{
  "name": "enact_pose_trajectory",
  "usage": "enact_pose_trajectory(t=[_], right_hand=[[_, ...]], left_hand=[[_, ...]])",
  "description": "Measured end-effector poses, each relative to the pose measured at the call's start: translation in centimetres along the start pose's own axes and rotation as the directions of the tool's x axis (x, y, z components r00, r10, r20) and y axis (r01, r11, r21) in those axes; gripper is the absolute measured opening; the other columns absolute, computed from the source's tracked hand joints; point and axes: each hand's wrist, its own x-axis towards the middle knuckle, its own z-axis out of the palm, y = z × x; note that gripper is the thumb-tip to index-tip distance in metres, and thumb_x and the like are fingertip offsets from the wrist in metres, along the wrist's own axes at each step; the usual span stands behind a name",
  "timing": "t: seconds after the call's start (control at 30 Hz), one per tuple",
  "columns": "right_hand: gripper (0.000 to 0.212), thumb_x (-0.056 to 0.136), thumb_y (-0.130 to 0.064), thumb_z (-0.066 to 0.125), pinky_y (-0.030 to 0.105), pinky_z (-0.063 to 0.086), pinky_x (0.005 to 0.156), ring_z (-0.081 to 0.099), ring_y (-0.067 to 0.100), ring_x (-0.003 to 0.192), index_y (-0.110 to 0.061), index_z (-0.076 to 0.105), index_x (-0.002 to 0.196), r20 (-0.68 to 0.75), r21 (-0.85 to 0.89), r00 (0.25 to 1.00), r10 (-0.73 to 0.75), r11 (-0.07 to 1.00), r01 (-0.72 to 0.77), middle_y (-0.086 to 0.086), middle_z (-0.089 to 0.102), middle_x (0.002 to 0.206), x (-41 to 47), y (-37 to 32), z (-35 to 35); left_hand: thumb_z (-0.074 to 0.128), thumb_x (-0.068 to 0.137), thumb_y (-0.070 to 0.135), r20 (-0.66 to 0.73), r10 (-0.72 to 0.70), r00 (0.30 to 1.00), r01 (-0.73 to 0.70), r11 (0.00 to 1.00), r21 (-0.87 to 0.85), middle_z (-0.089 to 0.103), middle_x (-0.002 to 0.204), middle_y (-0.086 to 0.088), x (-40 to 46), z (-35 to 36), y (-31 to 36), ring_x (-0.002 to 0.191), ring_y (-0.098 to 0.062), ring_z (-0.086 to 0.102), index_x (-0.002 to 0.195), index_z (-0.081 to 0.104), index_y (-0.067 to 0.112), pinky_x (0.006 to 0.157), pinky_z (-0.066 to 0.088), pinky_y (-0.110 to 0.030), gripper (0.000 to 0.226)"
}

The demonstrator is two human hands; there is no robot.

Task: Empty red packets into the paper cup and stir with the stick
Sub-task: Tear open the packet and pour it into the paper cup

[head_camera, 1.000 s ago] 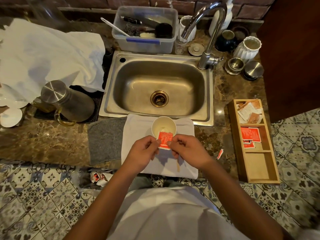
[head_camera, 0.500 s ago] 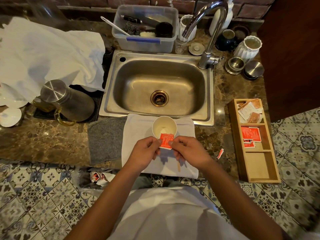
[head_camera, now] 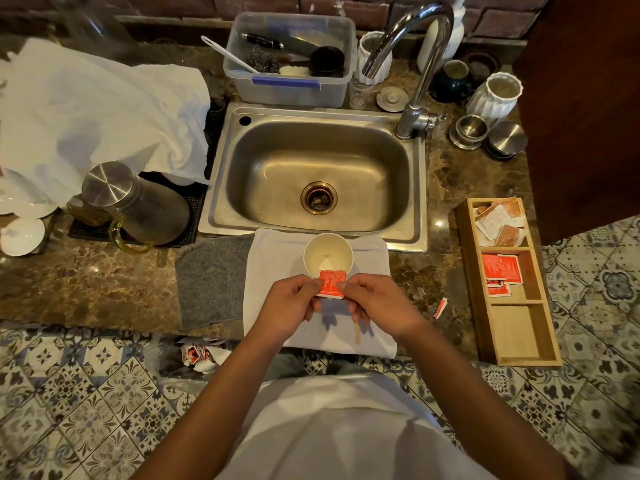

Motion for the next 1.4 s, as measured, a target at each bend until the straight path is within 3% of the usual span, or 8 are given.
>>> enact_pose_trajectory(t=[0.27, 0.47, 1.4], right_hand=[[0.033, 0.099, -0.028, 0.065, 0.033, 0.045, 0.054, 0.054, 0.013, 0.044, -0.016, 0.066, 0.069, 0.004, -0.006, 1.0, 0.009, 1.0, -0.009, 0.003, 0.063, 0.055, 0.09, 0.05, -0.09], [0.035, 0.099, -0.03, 0.065, 0.033, 0.045, 0.054, 0.053, 0.013, 0.044, -0.018, 0.065, 0.066, 0.006, -0.009, 1.0, 0.007, 1.0, -0.007, 0.002, 0.062, 0.054, 0.16, 0.07, -0.13], [0.034, 0.099, -0.028, 0.065, 0.036, 0.044, 0.056, 0.053, 0.013, 0.043, -0.016, 0.065, 0.067, 0.008, 0.0, 1.0, 0.017, 1.0, -0.017, 0.003, 0.061, 0.054, 0.31, 0.53, -0.17]], left_hand=[[0.057, 0.101, 0.019, -0.006, -0.008, 1.0, 0.008, 1.0, 0.015, 0.057, 0.053, -0.006, 0.02, -0.02, -0.11, 0.045, -0.015, 0.047, 0.067, 0.064, 0.009, 0.05, 0.038, -0.027, 0.036], [0.056, 0.101, 0.017, 0.007, -0.013, 1.0, 0.013, 1.0, 0.008, 0.059, 0.05, 0.001, -0.09, -0.12, 0.17, 0.043, -0.012, 0.047, 0.065, 0.063, 0.01, 0.047, 0.038, -0.021, 0.037], [0.056, 0.1, 0.015, 0.008, -0.024, 1.0, 0.024, 1.0, 0.001, 0.06, 0.053, -0.003, -0.19, -0.04, 0.46, 0.044, -0.014, 0.046, 0.063, 0.064, 0.01, 0.045, 0.037, -0.02, 0.038]])
